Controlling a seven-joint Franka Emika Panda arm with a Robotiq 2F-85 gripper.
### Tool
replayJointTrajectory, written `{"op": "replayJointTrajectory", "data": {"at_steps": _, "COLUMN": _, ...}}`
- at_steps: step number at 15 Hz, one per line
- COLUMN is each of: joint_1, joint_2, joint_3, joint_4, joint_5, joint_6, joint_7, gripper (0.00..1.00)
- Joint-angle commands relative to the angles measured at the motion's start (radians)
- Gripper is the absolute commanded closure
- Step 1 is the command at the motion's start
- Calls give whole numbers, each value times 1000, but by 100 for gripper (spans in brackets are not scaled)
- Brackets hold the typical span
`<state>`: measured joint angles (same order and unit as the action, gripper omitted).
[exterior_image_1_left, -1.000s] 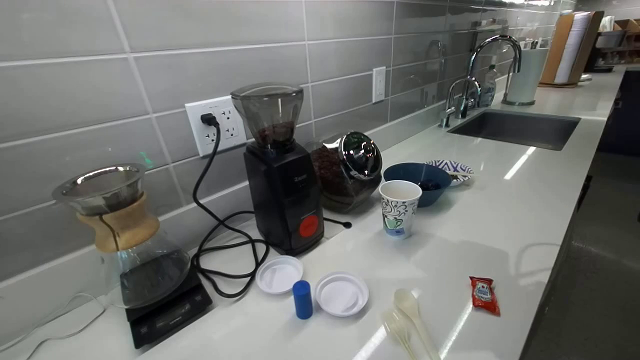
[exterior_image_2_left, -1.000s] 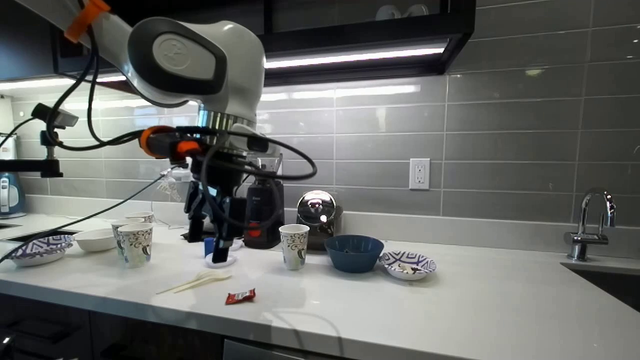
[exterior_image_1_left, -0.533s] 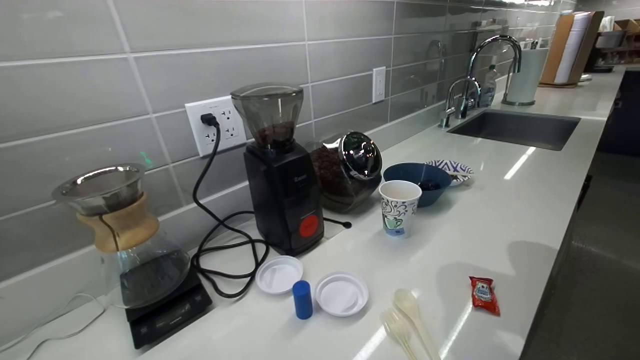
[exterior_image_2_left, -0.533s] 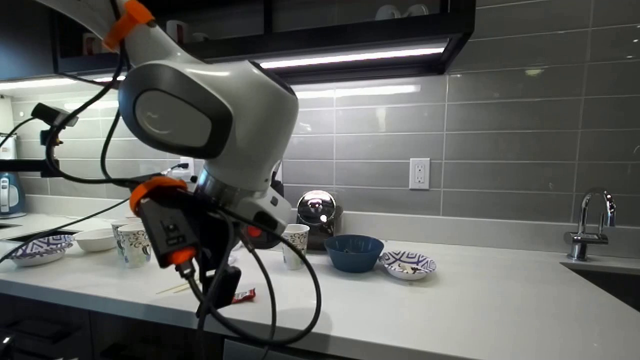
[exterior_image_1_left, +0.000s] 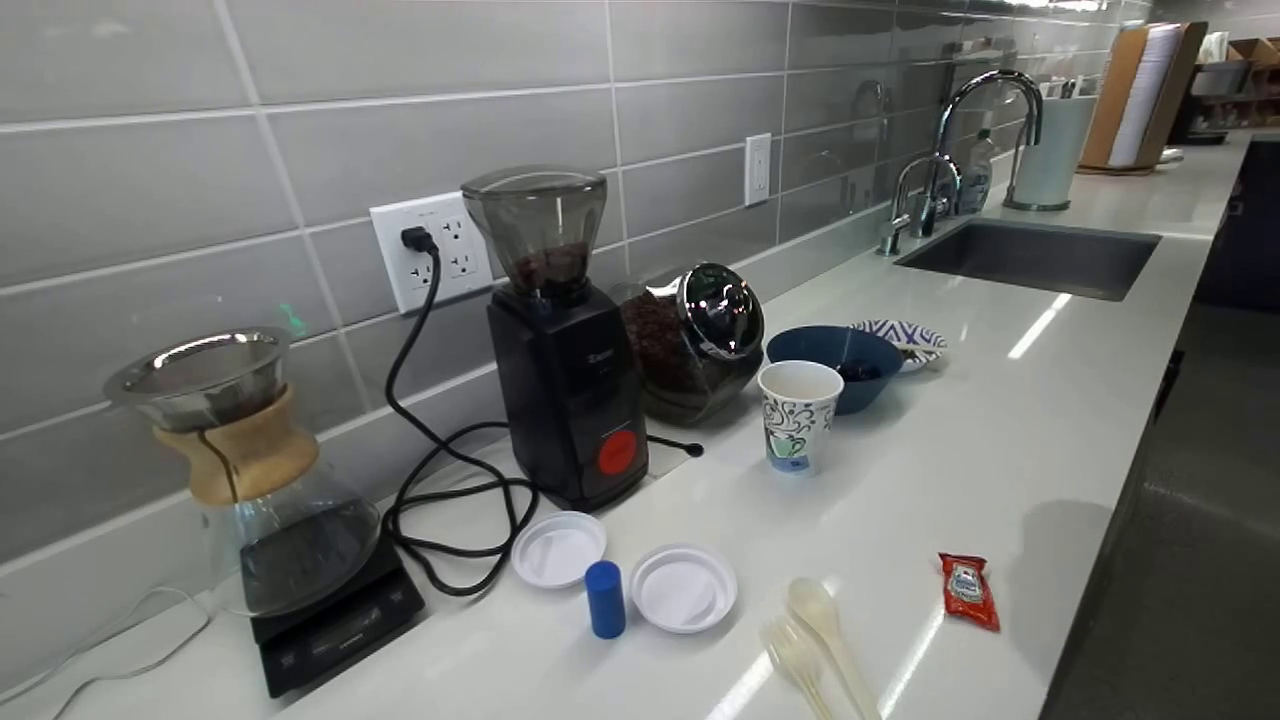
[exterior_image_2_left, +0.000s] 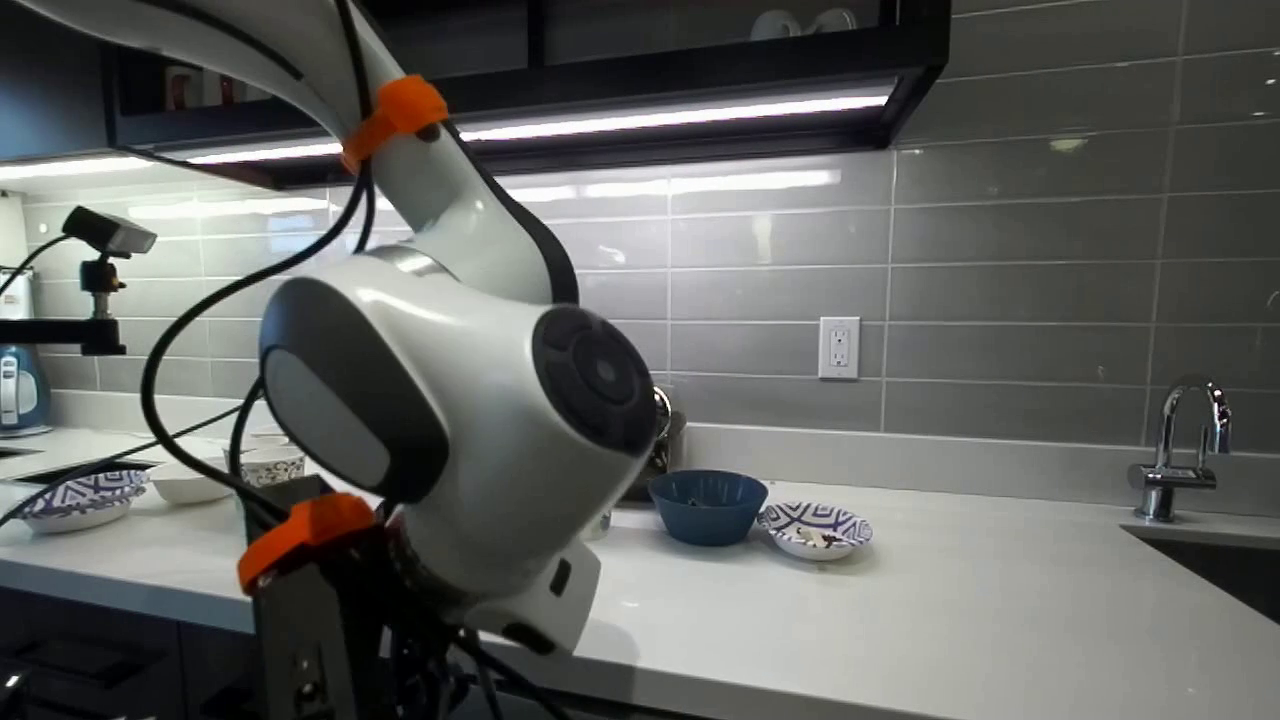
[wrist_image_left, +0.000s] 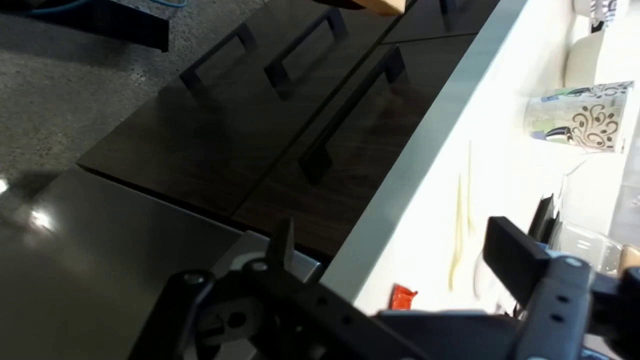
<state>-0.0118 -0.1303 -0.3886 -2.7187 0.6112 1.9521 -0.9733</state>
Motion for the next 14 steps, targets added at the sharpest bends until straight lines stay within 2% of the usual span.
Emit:
{"op": "replayJointTrajectory", "data": {"at_steps": 1, "joint_1": -116, "joint_2": 174, "joint_3": 15, "joint_4": 83, "joint_5": 64, "joint_6": -43, "joint_7": -22, "gripper": 34}}
{"op": "replayJointTrajectory", "data": {"at_steps": 6, "joint_1": -229, "joint_2": 313, "joint_3": 46, "joint_4": 167, "joint_5": 104, "joint_6": -27, "joint_7": 118, "gripper": 70}}
{"op": "replayJointTrajectory", "data": {"at_steps": 7, "joint_1": -236, "joint_2": 248, "joint_3": 57, "joint_4": 112, "joint_5": 67, "joint_6": -9, "joint_7": 64, "gripper": 51}}
{"op": "replayJointTrajectory", "data": {"at_steps": 9, "joint_1": -254, "joint_2": 289, "joint_3": 63, "joint_4": 141, "joint_5": 72, "joint_6": -9, "joint_7": 92, "gripper": 66}}
{"op": "replayJointTrajectory", "data": {"at_steps": 10, "joint_1": -256, "joint_2": 298, "joint_3": 65, "joint_4": 149, "joint_5": 74, "joint_6": -8, "joint_7": 98, "gripper": 69}}
{"op": "replayJointTrajectory", "data": {"at_steps": 12, "joint_1": -255, "joint_2": 303, "joint_3": 70, "joint_4": 154, "joint_5": 76, "joint_6": -8, "joint_7": 107, "gripper": 70}}
{"op": "replayJointTrajectory", "data": {"at_steps": 13, "joint_1": -255, "joint_2": 304, "joint_3": 71, "joint_4": 155, "joint_5": 76, "joint_6": -8, "joint_7": 109, "gripper": 92}}
{"op": "replayJointTrajectory", "data": {"at_steps": 14, "joint_1": -261, "joint_2": 316, "joint_3": 72, "joint_4": 170, "joint_5": 82, "joint_6": -11, "joint_7": 106, "gripper": 95}}
